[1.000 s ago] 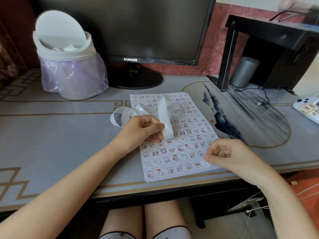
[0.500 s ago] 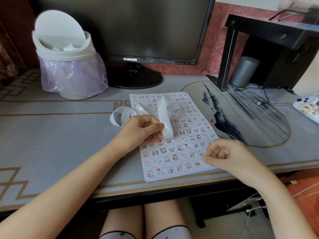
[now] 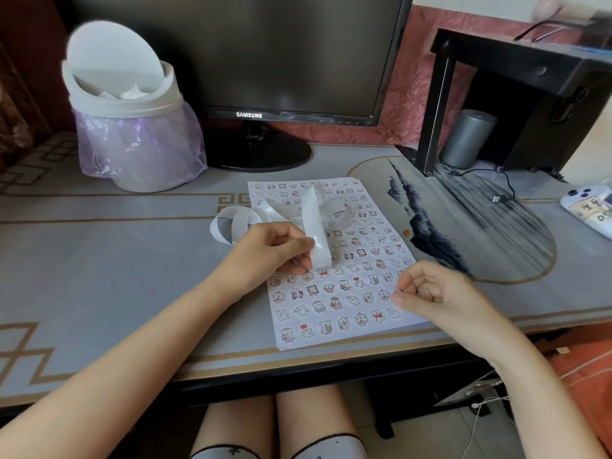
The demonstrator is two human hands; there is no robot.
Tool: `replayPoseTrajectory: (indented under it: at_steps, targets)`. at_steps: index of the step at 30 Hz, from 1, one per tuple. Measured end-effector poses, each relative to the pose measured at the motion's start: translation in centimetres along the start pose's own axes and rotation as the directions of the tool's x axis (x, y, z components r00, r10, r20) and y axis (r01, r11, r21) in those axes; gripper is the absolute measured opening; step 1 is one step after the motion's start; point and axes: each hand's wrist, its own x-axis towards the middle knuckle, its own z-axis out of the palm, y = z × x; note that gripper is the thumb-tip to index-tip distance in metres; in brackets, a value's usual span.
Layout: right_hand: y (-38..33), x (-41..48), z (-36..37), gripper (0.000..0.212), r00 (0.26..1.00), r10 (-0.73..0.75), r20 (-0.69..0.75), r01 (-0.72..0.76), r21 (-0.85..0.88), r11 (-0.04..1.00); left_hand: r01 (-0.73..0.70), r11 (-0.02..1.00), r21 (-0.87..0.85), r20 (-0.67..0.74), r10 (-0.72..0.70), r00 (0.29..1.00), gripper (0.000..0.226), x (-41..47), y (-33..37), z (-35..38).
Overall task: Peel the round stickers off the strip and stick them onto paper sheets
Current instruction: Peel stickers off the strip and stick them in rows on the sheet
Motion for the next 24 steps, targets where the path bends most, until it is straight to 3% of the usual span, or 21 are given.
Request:
replayPoseTrajectory:
  at_steps: [13, 20, 24]
  targets:
    - [0.1, -0.2, 0.0, 0.028, 0.999, 0.014, 0.046, -0.012, -0.05, 0.999, 0.003, 1.0, -0.008, 0.001, -0.003, 1.0, 0.016, 0.1, -0.1, 0.0]
    - [-0.1, -0.2, -0.1, 0.018, 1.0, 0.024, 0.002, -0.024, -0.003, 1.0, 0.0, 1.0, -0.001, 0.004, 0.0, 1.0, 0.016, 0.1, -0.1, 0.0]
    - [-0.8, -0.3, 1.0, 0.038, 0.994, 0.073, -0.08, -0.081, -0.111, 0.99, -0.004, 1.0, 0.003, 0.001, 0.004, 1.0, 0.017, 0.1, -0.1, 0.0]
